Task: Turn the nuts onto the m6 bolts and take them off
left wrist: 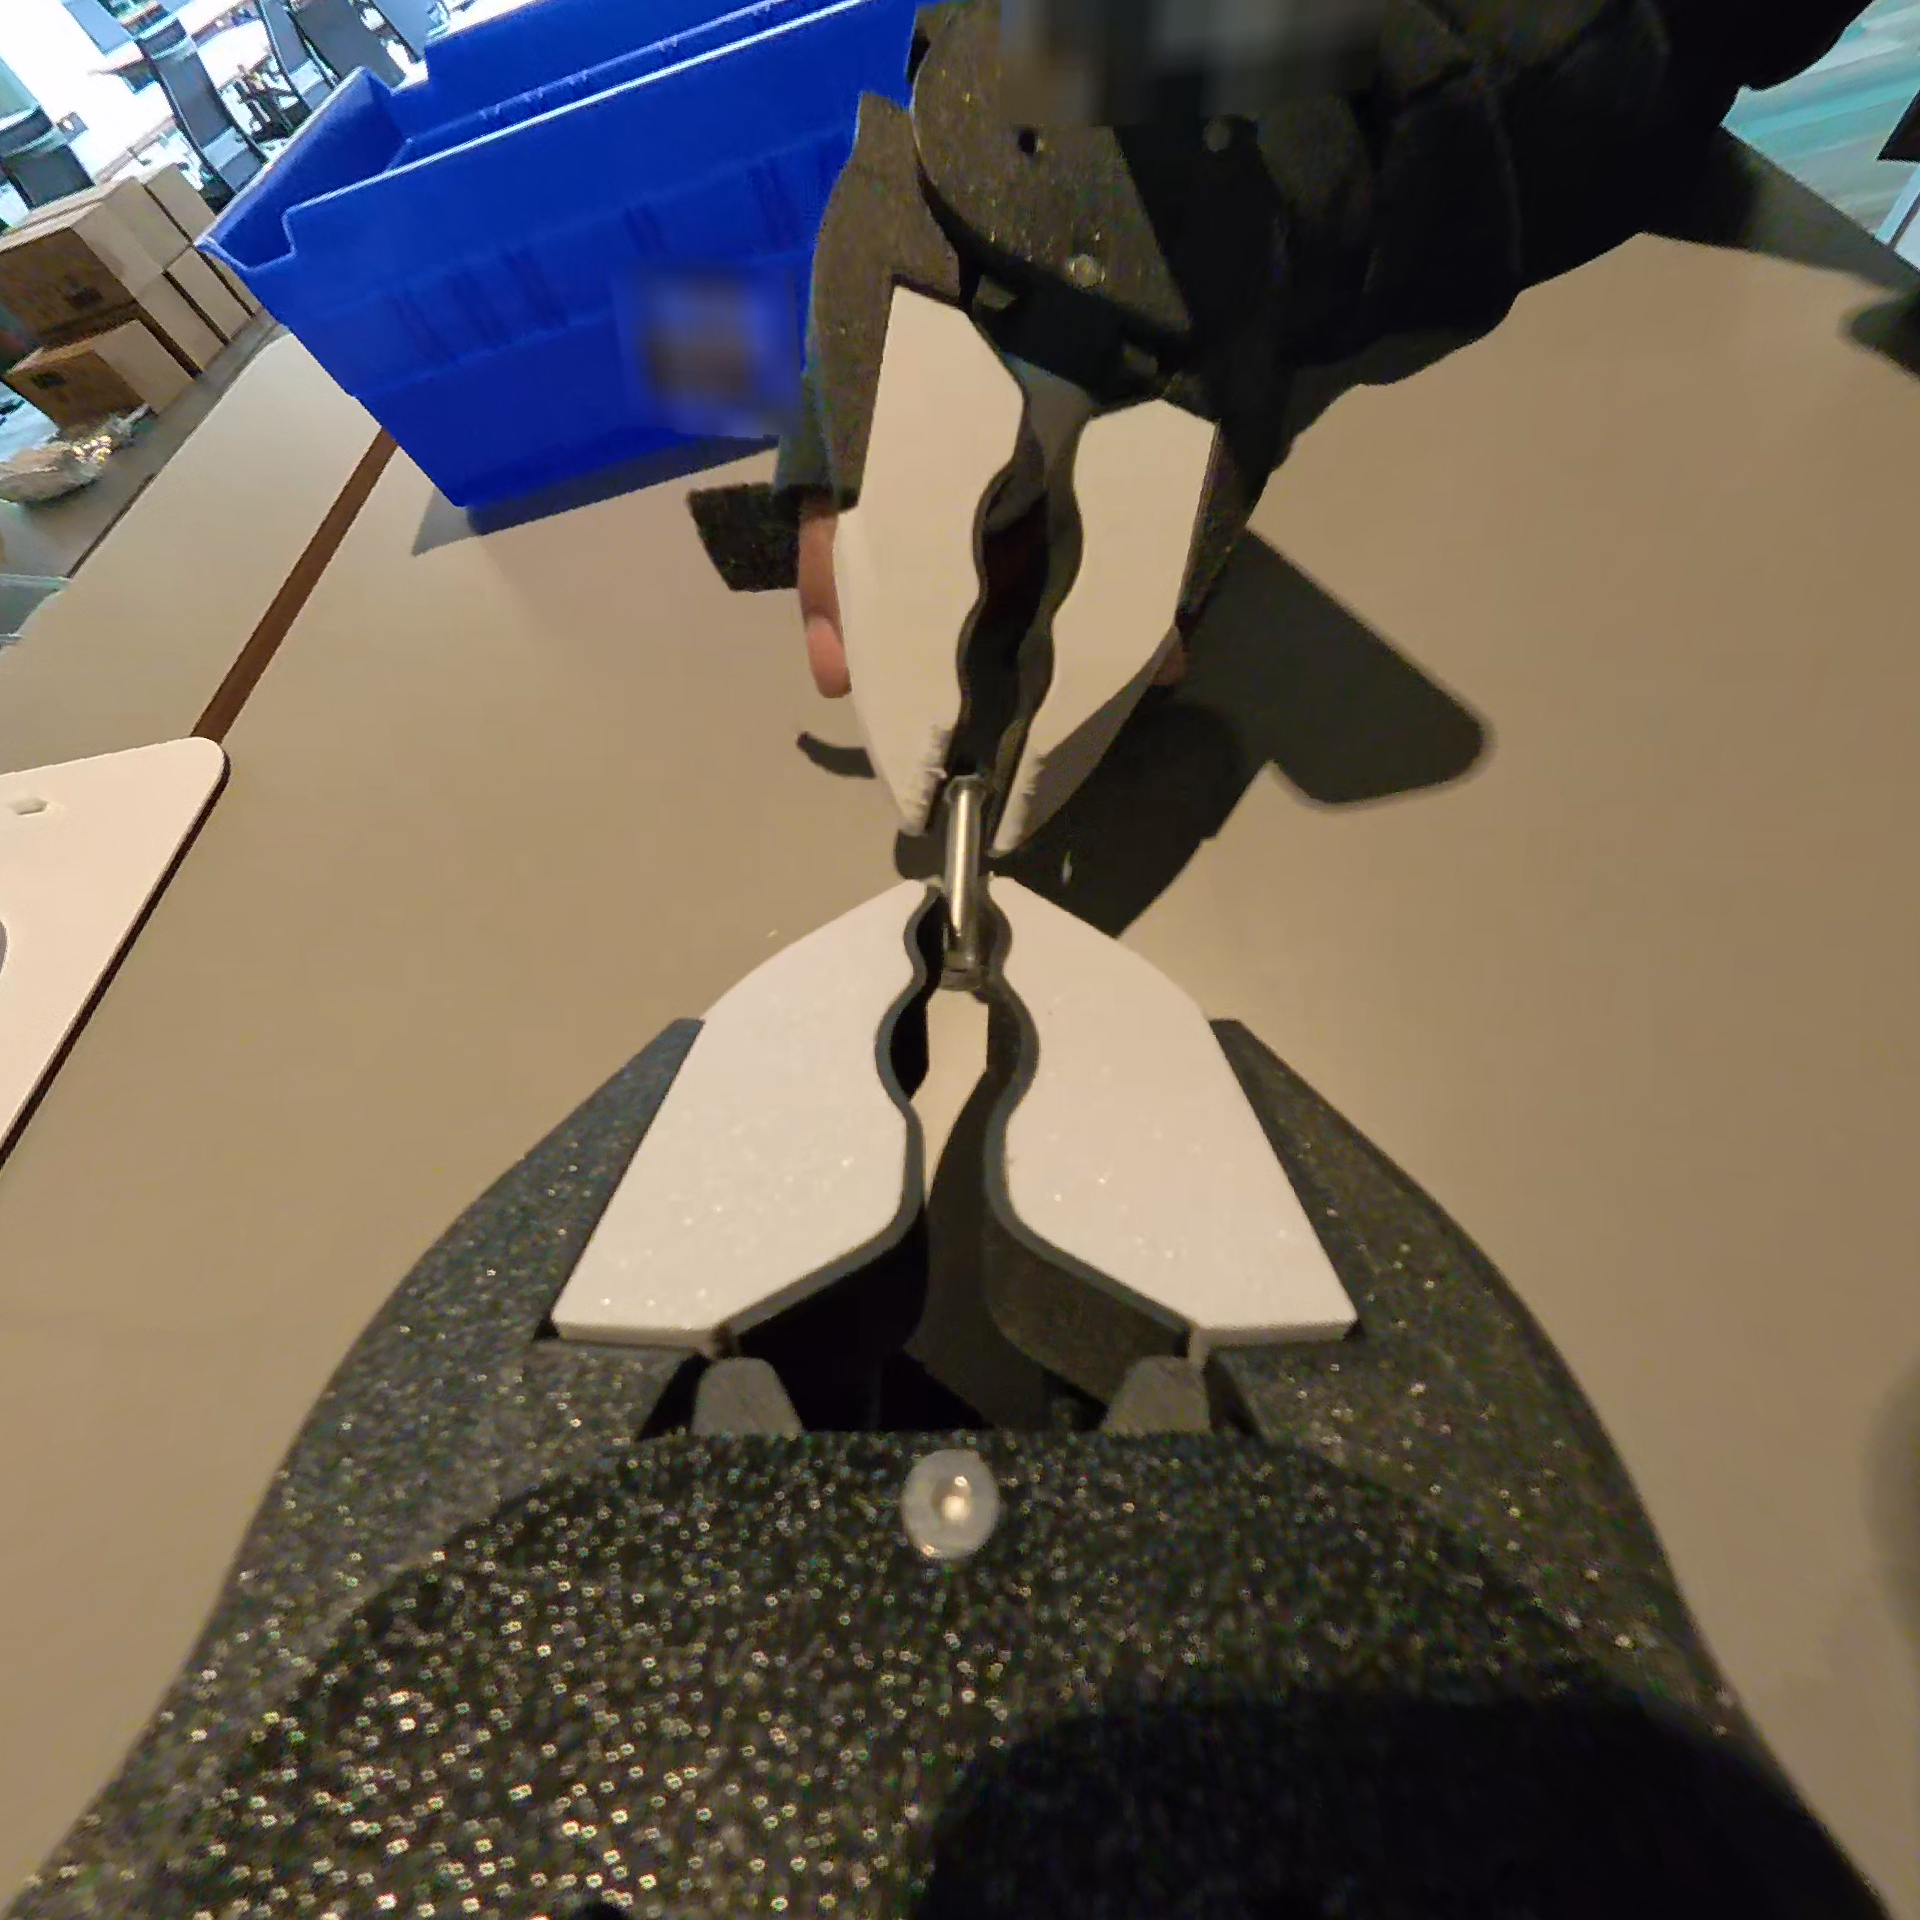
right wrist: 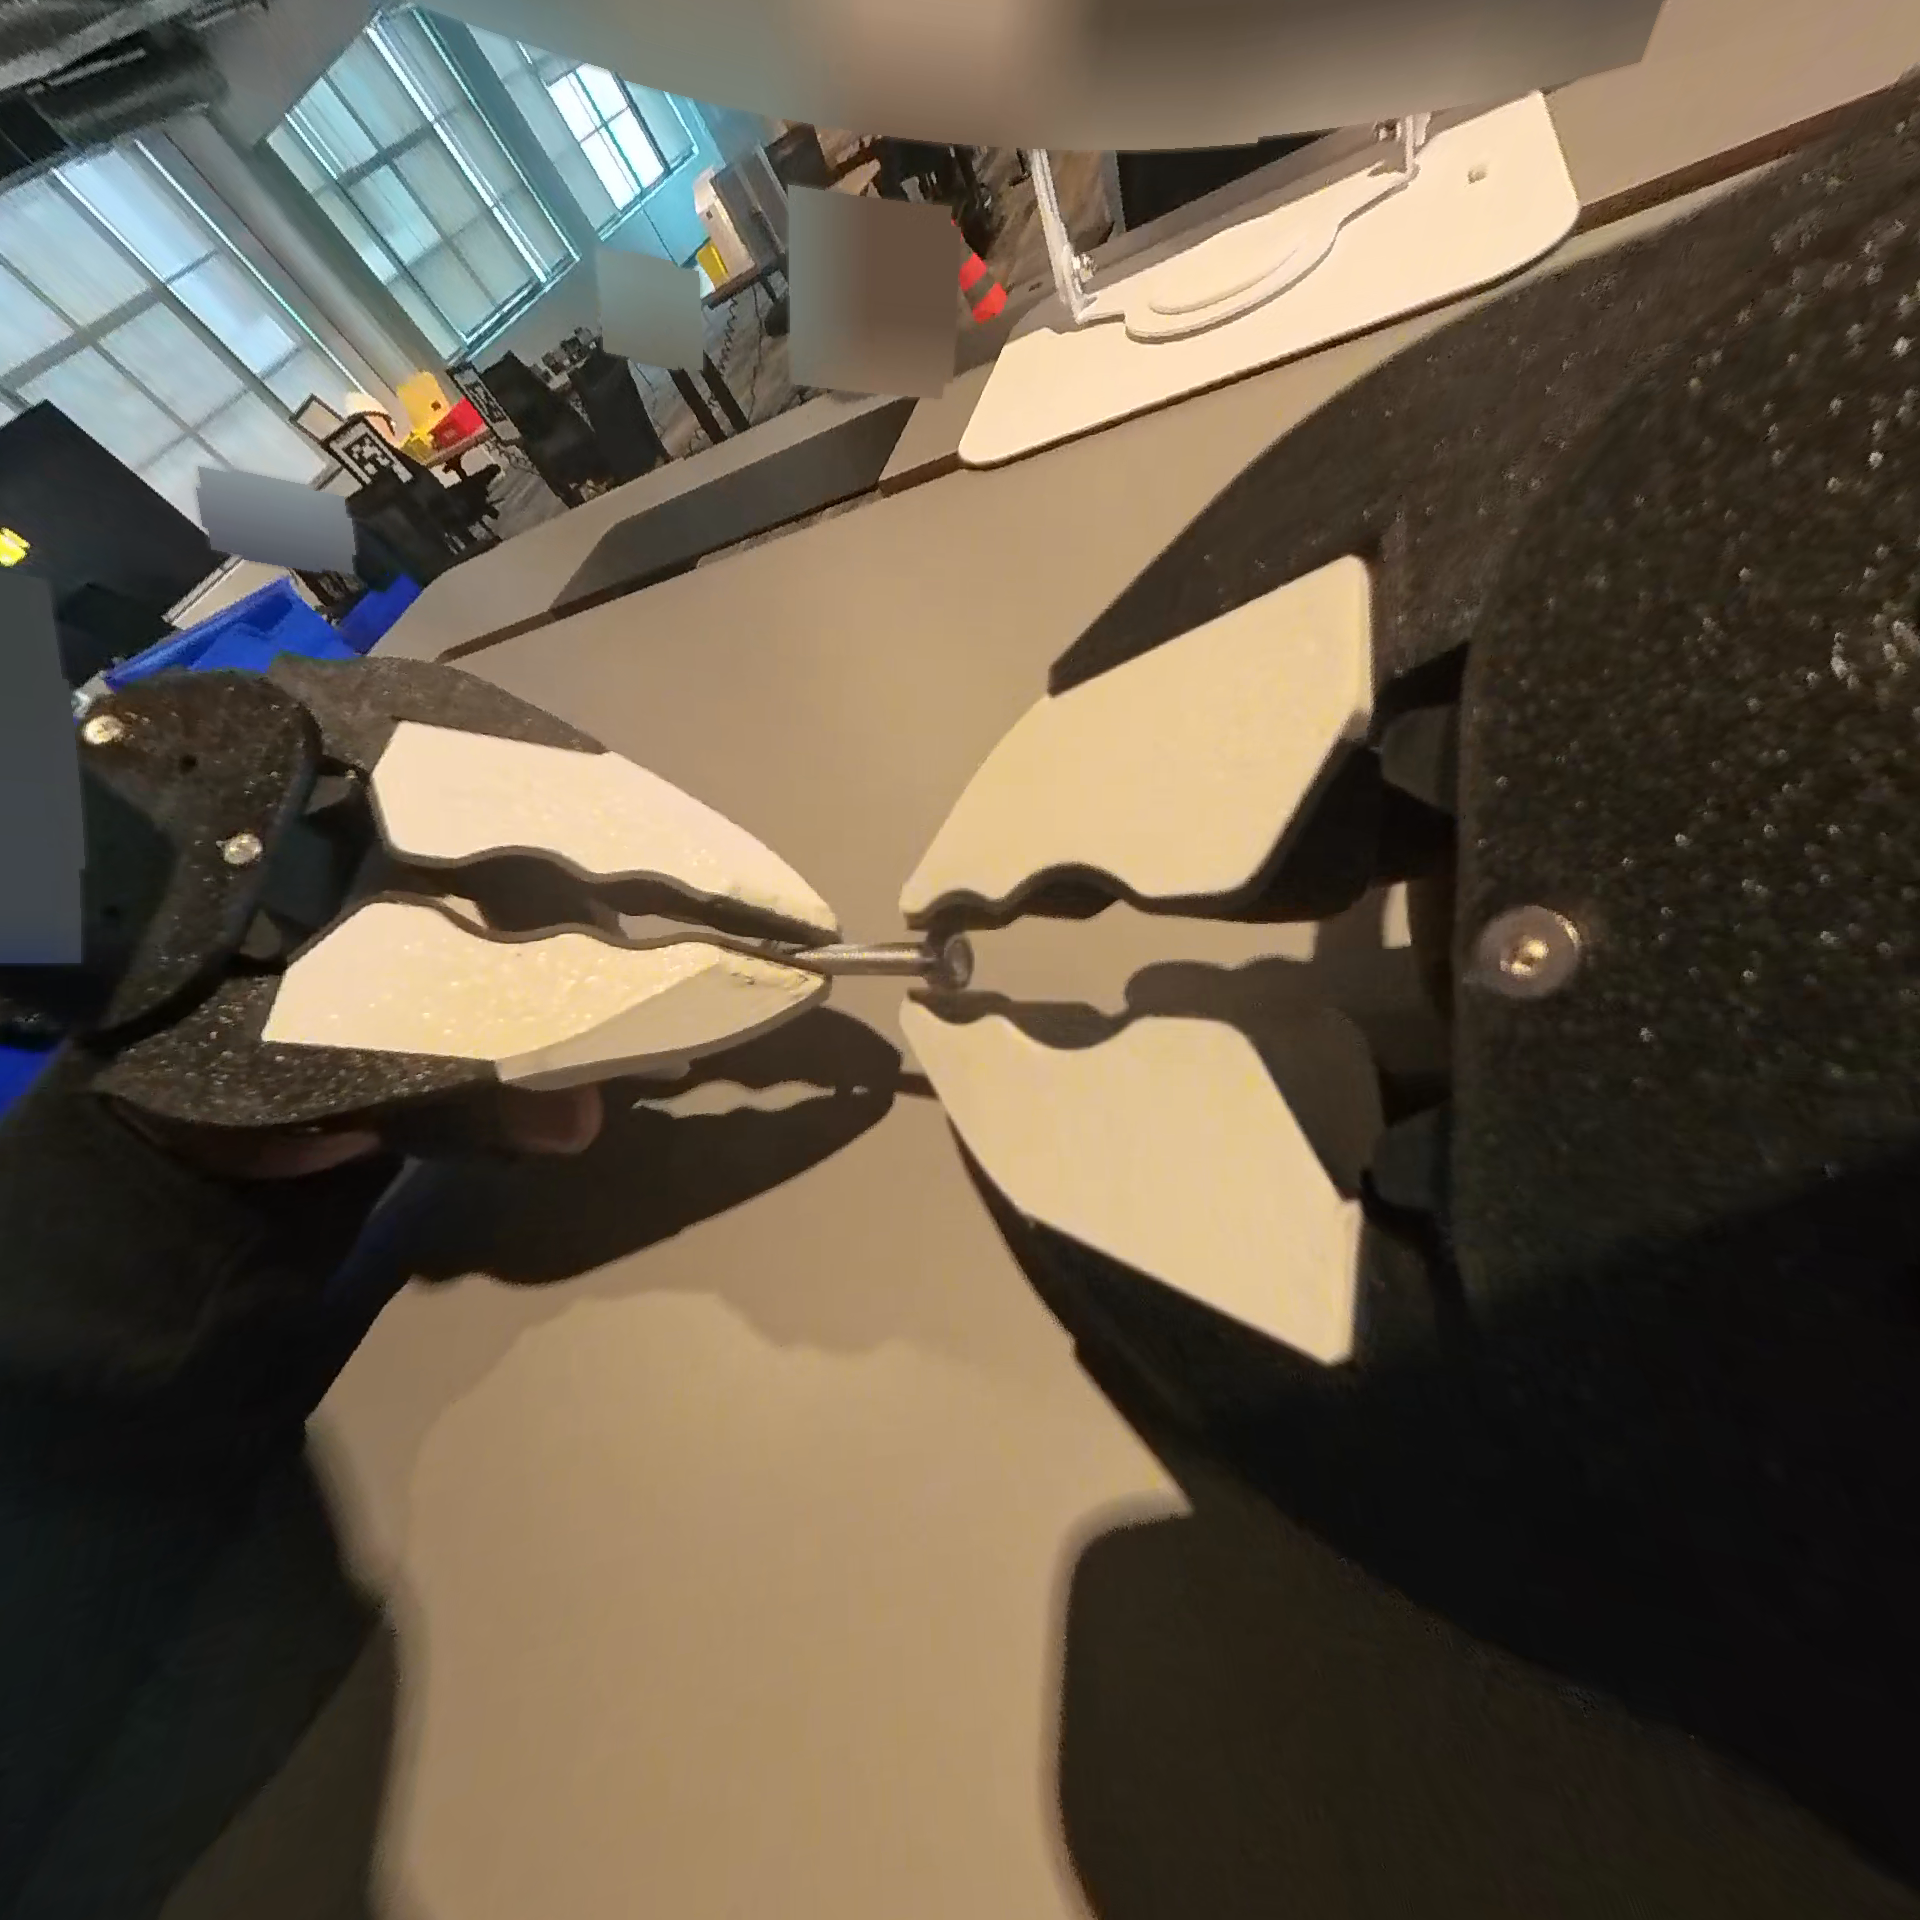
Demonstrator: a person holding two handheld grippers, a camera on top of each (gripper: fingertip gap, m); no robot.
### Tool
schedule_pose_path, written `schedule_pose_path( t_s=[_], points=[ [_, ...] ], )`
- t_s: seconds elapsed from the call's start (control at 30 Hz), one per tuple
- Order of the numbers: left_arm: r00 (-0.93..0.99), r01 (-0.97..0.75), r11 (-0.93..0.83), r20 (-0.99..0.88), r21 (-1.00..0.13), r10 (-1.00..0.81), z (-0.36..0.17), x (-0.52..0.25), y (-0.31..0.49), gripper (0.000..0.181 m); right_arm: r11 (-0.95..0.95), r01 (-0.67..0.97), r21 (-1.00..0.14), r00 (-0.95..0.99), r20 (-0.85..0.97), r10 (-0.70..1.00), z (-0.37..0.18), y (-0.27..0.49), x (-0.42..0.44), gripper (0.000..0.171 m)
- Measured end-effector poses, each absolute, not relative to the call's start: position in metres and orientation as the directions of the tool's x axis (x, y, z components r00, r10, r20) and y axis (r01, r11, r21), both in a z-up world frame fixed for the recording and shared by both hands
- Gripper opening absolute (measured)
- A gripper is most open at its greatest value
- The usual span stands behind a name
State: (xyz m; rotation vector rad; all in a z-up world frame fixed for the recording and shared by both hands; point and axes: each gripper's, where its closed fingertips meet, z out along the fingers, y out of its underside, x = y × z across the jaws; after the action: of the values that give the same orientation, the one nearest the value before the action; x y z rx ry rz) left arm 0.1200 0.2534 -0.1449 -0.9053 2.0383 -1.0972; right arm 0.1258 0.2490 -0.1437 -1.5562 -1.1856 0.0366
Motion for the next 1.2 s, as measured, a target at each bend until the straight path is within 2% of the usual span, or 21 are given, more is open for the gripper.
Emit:
schedule_pose_path(
  t_s=[0.2,0.33,0.6,1.2],
  points=[
    [-0.554,-0.265,0.427,-0.226,-0.865,-0.801,-0.146,0.121,0.252,0.006,0.073,0.596,-0.799,0.506,0.445,0.739,-0.144,0.247,0.126,0.010],
    [-0.519,-0.244,0.400,-0.230,-0.883,-0.823,-0.140,0.122,0.257,0.015,0.082,0.541,-0.837,0.536,0.419,0.733,-0.136,0.248,0.129,0.010],
    [-0.477,-0.096,0.268,-0.192,-0.959,-0.858,-0.110,0.128,0.254,0.026,0.163,0.398,-0.903,0.554,0.378,0.741,-0.111,0.240,0.129,0.010],
    [-0.548,-0.096,0.286,-0.189,-0.953,-0.815,-0.113,0.127,0.234,0.016,0.193,0.380,-0.904,0.532,0.385,0.754,-0.110,0.237,0.125,0.010]
  ],
)
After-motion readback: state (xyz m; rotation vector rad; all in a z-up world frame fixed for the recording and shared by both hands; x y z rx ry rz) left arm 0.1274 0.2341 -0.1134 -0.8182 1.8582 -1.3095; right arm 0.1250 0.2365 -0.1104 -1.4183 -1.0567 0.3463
